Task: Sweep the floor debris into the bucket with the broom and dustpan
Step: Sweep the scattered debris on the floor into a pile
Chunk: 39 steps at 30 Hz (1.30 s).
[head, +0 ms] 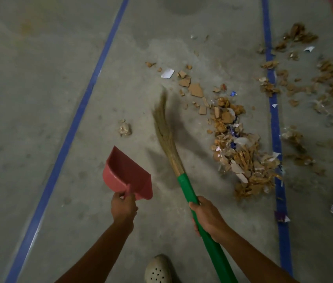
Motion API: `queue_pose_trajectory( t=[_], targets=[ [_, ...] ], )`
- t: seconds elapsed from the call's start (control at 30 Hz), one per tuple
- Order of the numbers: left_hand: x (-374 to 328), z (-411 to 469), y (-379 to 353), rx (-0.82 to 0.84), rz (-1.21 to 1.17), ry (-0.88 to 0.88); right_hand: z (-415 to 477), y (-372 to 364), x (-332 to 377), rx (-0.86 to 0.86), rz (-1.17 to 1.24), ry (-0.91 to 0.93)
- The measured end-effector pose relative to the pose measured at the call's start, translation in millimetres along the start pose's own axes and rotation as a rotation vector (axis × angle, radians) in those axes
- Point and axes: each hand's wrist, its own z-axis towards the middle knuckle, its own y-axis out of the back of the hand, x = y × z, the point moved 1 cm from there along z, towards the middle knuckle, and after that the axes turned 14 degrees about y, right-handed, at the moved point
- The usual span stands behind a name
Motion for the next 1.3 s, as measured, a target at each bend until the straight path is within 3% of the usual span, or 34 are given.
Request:
queue_pose_trajectory(
  t=[0.17, 0.37, 0.53, 0.77, 1.0, 1.3],
  targets=[
    [-30, 32, 33, -0.087, -0.03, 0.005, 26, -60, 50, 0.189, -0.29, 0.131],
    [-46, 74, 72, -0.167, -0.015, 0.019, 78, -149, 77, 0.361, -0.486, 0.059],
    [-48, 97, 88, -0.149, -0.02, -0.002, 115, -159, 67, 0.248, -0.4, -0.023],
    [-61, 102, 71, -0.015, -0.032, 0.022, 133, -100, 51, 0.01, -0.141, -0.172],
    [-94, 87, 46, 0.088, 0.0, -0.031, 104, -49, 70, -0.171, -0.001, -0.143],
    [-140, 80, 25, 0.093, 0.019, -0.077, 97, -77, 135, -0.044, 0.057, -0.044]
  ],
)
